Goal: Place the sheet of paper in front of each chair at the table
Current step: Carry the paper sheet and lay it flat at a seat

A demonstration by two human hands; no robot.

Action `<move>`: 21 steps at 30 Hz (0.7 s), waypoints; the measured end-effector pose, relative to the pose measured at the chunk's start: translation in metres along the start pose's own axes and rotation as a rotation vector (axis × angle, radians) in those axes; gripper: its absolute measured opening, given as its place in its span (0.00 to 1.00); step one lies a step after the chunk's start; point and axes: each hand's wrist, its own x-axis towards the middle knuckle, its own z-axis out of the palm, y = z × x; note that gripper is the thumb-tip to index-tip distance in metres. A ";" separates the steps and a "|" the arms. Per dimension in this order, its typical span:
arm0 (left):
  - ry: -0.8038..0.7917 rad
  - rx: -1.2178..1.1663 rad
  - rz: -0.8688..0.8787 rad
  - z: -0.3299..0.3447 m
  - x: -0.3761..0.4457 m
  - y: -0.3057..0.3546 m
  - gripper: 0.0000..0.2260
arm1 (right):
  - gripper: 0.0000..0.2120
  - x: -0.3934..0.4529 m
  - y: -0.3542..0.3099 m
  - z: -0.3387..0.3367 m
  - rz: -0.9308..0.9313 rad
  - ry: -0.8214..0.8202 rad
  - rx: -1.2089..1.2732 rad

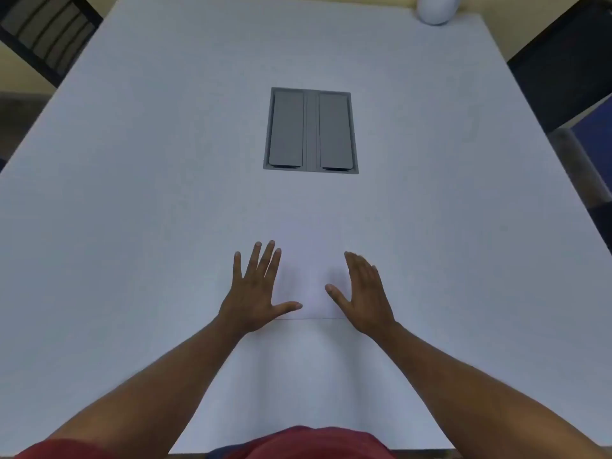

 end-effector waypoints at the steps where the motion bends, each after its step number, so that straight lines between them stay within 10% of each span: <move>1: -0.045 -0.015 0.004 0.004 0.004 -0.002 0.55 | 0.41 0.006 0.004 0.002 0.019 -0.003 0.021; 10: -0.214 -0.121 0.032 0.049 0.027 -0.025 0.53 | 0.23 0.087 0.030 0.015 0.103 -0.011 0.083; 21: -0.175 -0.141 0.094 0.072 0.044 -0.052 0.50 | 0.32 0.170 0.056 0.040 0.039 -0.034 -0.046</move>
